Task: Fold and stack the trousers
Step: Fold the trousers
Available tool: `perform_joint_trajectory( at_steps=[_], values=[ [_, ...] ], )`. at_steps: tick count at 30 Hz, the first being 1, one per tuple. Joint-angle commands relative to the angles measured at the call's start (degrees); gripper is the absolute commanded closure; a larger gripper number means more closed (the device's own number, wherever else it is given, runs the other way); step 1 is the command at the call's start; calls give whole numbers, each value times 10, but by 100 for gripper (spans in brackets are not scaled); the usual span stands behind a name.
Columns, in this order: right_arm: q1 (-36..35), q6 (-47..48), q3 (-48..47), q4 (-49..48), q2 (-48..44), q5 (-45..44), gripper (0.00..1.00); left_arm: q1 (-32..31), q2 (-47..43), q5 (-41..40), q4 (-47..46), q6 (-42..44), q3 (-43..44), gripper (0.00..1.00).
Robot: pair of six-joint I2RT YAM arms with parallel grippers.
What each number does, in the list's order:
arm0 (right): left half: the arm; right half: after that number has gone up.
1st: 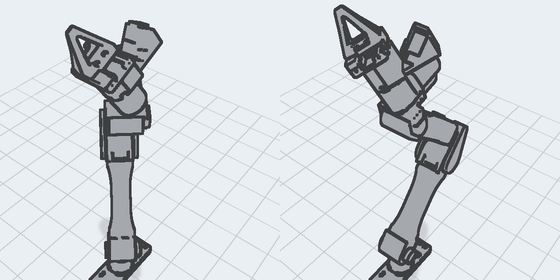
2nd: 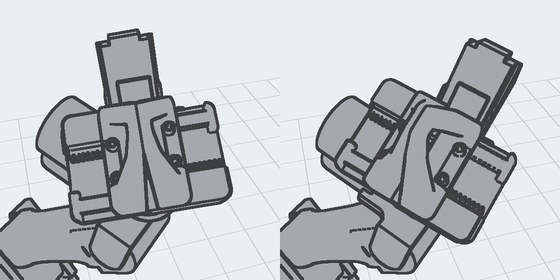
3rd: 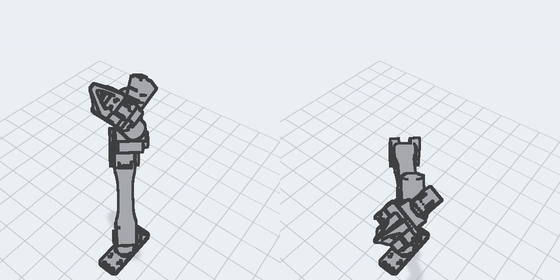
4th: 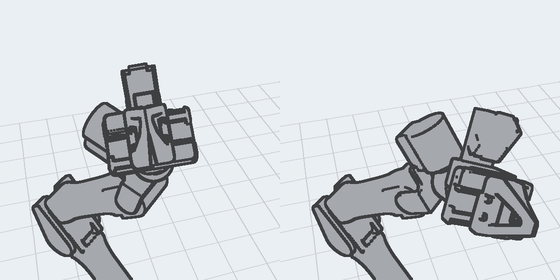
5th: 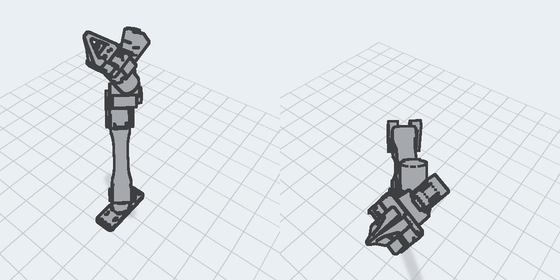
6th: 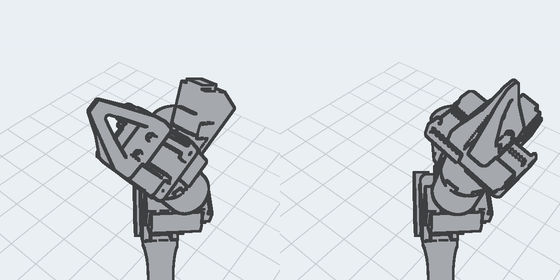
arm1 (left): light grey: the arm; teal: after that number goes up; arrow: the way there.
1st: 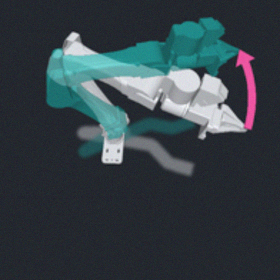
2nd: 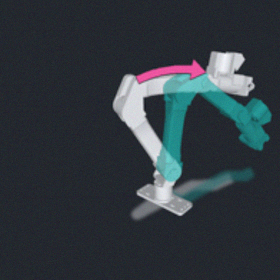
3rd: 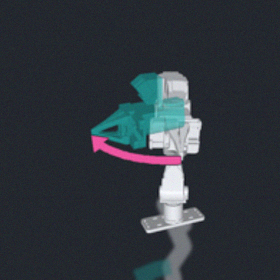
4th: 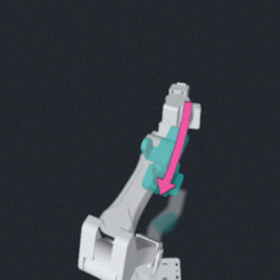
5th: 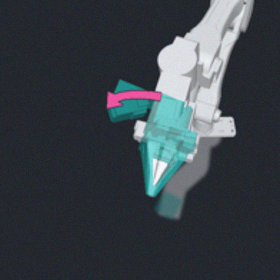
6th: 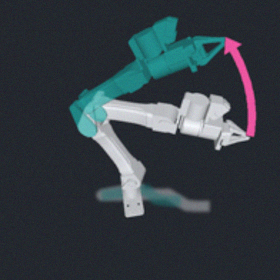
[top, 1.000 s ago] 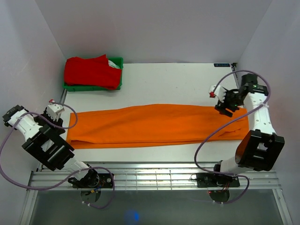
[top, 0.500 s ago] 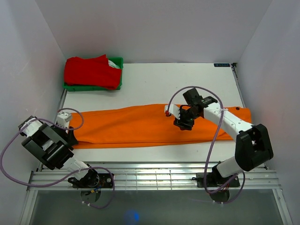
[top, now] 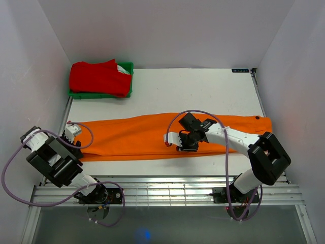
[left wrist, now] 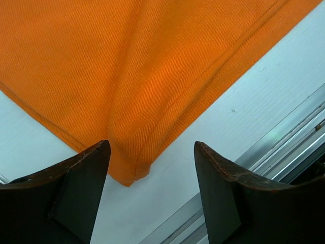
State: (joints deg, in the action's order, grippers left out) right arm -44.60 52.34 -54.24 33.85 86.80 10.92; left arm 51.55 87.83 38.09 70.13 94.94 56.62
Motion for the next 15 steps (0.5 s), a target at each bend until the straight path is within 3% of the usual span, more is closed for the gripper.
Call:
perform_joint_trajectory(
  at_steps=[1,12,15],
  values=[
    [-14,11,19,-24,7,-29,61,-1,-39,9,14,76,-9,22],
    [-16,13,55,-57,27,-49,64,-1,-60,-32,-16,156,-37,20],
    [-16,15,52,-58,28,-49,86,-2,-68,-48,-45,165,-53,23]
  ],
)
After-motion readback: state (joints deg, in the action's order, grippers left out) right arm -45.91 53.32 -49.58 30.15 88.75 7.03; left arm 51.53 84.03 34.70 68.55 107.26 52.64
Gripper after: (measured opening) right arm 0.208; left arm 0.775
